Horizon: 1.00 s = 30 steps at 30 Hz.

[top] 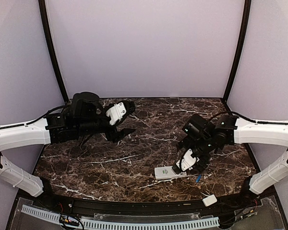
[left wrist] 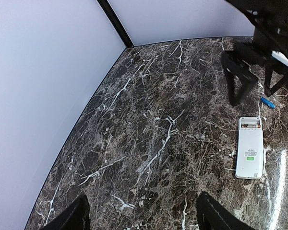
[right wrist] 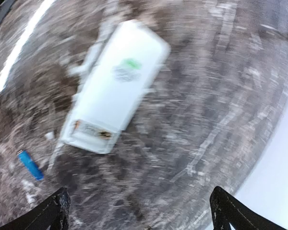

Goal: Load the batteries into the remote control
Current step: Place the battery at the center of the board, then pick up the battery at the center of the board.

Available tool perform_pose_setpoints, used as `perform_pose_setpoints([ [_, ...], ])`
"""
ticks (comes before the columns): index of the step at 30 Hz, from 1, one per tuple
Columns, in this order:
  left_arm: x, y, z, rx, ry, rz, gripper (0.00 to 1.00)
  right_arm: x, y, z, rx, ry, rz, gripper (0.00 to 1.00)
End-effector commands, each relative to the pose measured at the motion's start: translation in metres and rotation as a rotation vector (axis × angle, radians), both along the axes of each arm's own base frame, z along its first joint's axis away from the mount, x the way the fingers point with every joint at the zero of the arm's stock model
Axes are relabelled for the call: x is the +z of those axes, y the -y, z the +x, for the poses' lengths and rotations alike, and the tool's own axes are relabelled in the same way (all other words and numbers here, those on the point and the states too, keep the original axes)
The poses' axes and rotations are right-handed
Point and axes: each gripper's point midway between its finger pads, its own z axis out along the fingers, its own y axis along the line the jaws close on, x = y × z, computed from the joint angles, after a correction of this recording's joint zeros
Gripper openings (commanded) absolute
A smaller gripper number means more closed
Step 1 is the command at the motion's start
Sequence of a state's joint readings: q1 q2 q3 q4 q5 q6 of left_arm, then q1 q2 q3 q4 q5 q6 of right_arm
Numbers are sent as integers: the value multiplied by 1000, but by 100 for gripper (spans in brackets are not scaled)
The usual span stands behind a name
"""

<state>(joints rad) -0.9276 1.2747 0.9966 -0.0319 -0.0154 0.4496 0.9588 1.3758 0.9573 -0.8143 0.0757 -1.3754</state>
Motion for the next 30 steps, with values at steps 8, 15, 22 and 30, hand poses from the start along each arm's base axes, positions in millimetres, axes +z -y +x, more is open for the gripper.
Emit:
perform_pose_setpoints([
  [8,-1,18,-13,-73,-125,-73,78,195,-17,145,-1516,-195,1171,99],
  [15,-16,22,-11,-48,-201,-36,79,108,25,97,-2383,-550,913,58],
  [22,-43,28,-6,10,-275,69,80,15,54,13,-2658,-407,380,60],
  [30,-47,38,-42,-88,-140,145,81,-19,51,-26,-2720,-332,152,45],
])
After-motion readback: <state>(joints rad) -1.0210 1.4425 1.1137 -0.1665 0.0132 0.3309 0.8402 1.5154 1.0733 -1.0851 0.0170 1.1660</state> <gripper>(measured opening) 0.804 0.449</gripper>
